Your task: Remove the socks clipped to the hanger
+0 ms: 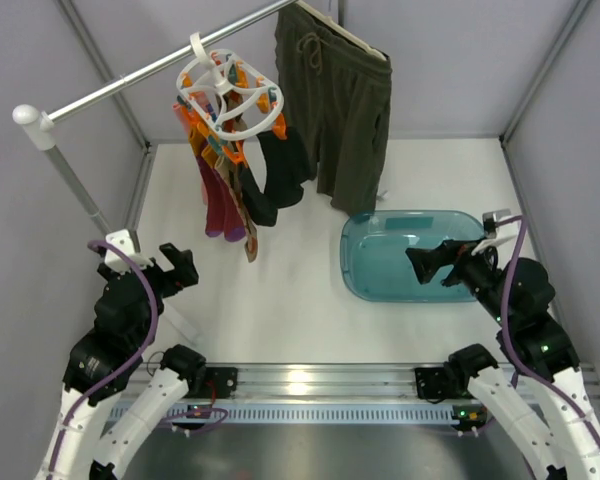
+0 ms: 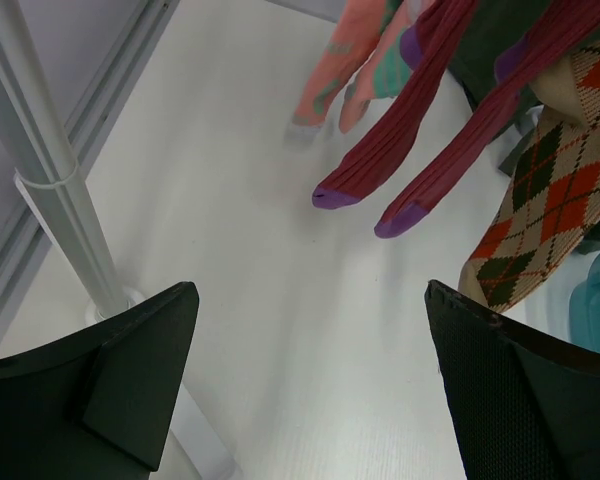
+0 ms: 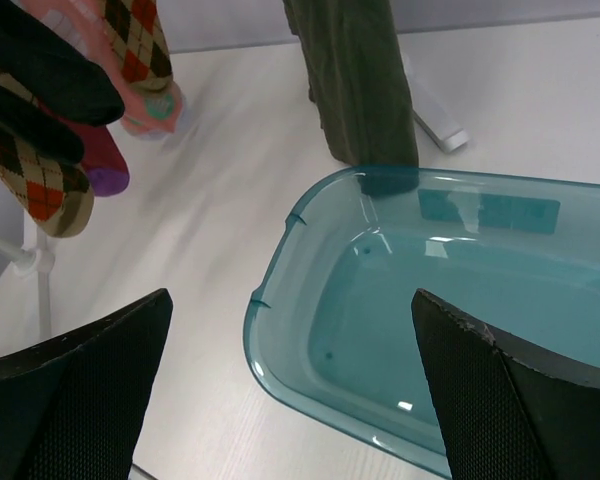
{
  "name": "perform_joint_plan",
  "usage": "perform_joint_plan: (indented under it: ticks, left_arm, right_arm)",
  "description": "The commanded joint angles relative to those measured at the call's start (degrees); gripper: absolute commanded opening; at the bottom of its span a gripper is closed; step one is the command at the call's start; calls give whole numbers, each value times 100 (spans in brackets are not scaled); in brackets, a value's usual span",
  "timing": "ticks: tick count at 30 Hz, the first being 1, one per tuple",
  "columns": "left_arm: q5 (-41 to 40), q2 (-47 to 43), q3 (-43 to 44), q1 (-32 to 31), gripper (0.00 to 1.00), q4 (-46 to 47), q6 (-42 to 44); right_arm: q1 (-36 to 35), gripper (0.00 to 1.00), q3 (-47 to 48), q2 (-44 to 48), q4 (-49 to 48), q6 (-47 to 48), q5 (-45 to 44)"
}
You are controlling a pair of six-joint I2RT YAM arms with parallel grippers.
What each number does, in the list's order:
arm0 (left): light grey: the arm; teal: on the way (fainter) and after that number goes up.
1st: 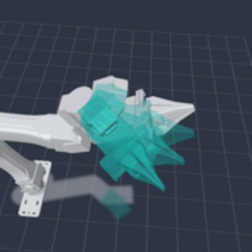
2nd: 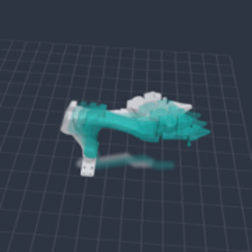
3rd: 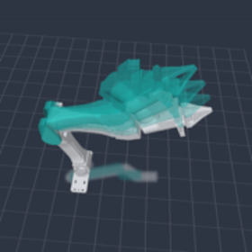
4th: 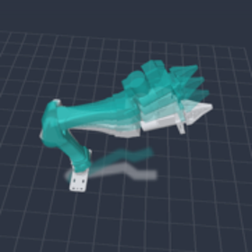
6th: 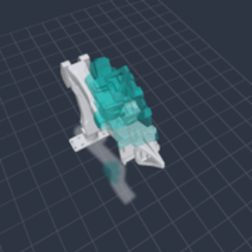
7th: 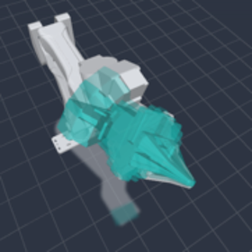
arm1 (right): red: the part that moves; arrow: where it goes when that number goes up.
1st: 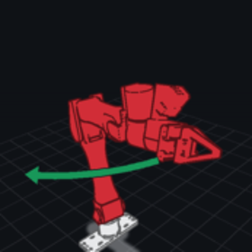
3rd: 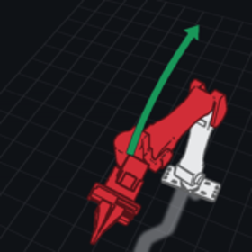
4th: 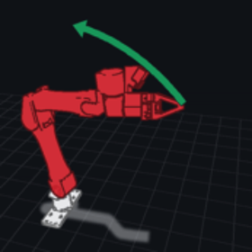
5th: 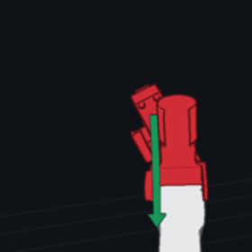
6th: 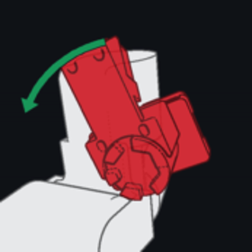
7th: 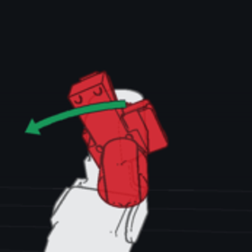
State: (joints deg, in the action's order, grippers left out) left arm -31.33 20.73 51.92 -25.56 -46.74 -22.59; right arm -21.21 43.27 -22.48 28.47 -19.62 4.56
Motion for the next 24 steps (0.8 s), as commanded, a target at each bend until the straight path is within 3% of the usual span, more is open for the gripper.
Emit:
perform_joint_plan:
  ticks: [1,8,13,17,20,24]
  left_arm:
    - [-57,-43,186,-2,99,165,-114]
    - [732,-69,696,-10,99,157,-316]
    - [2471,159,1372,-10,98,192,-211]
    - [3948,1035,2189,7,99,201,-61]
    - [5090,1669,3015,16,99,218,-149]
    - [5962,2924,4122,113,99,227,-272]
  right_arm:
    - [29,99,-55,-99,-675,-147,282]
    - [21,99,-625,-195,-2203,-806,1239]
    - [21,99,-662,-923,-3372,-1106,2118]
    - [-58,99,-469,-2142,-4908,-1343,2918]
    - [-628,100,163,-3100,-4939,-688,2771]
    - [-1489,99,920,-4051,-4938,-69,2411]
